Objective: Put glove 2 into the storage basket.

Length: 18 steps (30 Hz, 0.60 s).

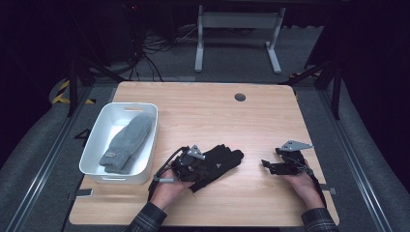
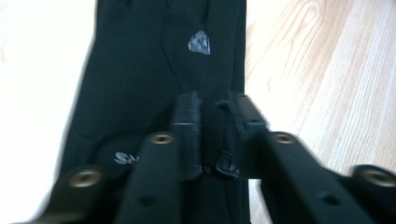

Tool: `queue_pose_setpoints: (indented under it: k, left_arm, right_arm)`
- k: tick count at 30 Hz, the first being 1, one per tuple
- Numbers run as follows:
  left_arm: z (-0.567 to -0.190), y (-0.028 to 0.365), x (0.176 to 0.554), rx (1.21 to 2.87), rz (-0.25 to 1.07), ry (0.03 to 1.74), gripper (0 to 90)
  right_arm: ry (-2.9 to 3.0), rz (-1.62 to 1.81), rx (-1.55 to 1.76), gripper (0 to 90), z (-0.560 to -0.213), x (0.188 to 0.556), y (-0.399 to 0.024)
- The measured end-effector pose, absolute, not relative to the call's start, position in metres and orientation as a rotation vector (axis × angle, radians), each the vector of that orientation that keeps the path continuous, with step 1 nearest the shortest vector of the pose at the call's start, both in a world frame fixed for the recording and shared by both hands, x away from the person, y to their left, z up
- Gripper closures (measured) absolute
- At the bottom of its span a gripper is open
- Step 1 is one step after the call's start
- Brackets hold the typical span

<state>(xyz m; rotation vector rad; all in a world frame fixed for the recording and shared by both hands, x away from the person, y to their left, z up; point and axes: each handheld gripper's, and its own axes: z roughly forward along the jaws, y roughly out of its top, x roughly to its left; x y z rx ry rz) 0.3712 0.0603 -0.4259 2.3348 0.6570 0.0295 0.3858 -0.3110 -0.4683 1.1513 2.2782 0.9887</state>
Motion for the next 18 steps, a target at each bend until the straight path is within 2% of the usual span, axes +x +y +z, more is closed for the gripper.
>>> queue_pose_setpoints:
  k: [5, 8, 13, 18]
  left_arm:
    - [-0.416, 0.057, 0.383, 2.329, 0.071, 0.606, 39.3]
    - [-0.417, 0.054, 0.391, 2.341, 0.096, 0.600, 27.2]
    - [-0.429, 0.042, 0.400, 2.365, 0.078, 0.592, 17.0]
    - [-0.442, 0.031, 0.406, 2.428, 0.101, 0.588, 15.1]
  right_arm:
    - [2.277, 0.986, 1.155, 20.0, -0.468, 0.386, -0.311]
    - [2.276, 0.989, 1.156, 19.6, -0.469, 0.386, -0.311]
    - [2.276, 0.989, 1.160, 19.4, -0.469, 0.386, -0.311]
    - [2.278, 0.989, 1.160, 19.1, -0.469, 0.386, -0.310]
